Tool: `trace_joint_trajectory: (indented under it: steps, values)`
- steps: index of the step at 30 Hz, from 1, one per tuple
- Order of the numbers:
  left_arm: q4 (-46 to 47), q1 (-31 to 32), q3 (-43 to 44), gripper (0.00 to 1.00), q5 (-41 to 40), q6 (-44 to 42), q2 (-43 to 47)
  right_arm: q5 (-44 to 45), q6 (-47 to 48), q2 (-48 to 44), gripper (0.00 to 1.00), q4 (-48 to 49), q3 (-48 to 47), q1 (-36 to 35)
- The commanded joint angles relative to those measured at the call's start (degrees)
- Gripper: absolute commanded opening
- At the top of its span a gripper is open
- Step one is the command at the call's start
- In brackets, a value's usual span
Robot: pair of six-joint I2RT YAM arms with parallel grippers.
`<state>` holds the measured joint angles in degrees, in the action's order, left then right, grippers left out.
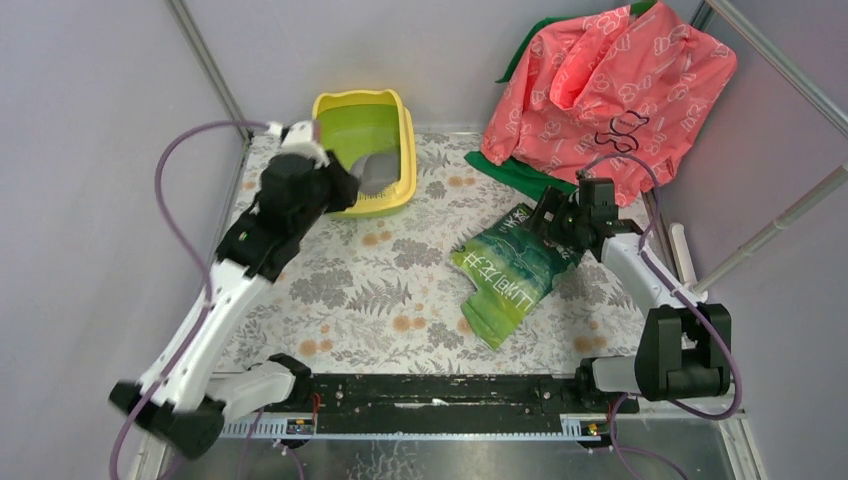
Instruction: Fill the litter box with clean litter
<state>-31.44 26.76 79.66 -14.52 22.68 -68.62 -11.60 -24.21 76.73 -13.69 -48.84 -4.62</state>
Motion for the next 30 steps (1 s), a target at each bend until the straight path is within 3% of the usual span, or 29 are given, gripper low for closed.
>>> trace_joint_trajectory:
  steps: [1,6,12,17,19,22,30]
  values:
    - [3.2,-2.1,-19.3,0.0,27.0,14.8,11.4,2.2,0.1,-1.7,1.0,-1.8,-4.7,2.7]
    - [18.1,-2.1,-41.5,0.0,44.3,29.5,22.8,2.7,0.4,1.7,1.0,-2.1,-7.8,7.1]
    - [28.7,-2.6,-56.3,0.0,48.2,36.0,27.1,2.5,-0.4,6.8,1.0,-0.7,-10.1,8.7]
    - [39.8,-2.6,-61.2,0.0,48.5,36.0,22.0,2.5,-0.9,10.2,1.0,0.7,-10.2,8.8]
    - [45.9,-2.7,-62.7,0.0,49.3,41.7,18.5,2.2,-1.1,11.2,1.0,1.4,-9.8,8.8]
    - [52.2,-2.7,-63.2,0.0,49.1,42.4,12.8,1.8,-1.3,12.5,1.0,2.3,-9.1,8.8]
    - [57.3,-3.5,-62.8,0.0,46.5,41.6,5.6,1.3,-1.2,13.0,1.0,4.1,-6.9,8.8]
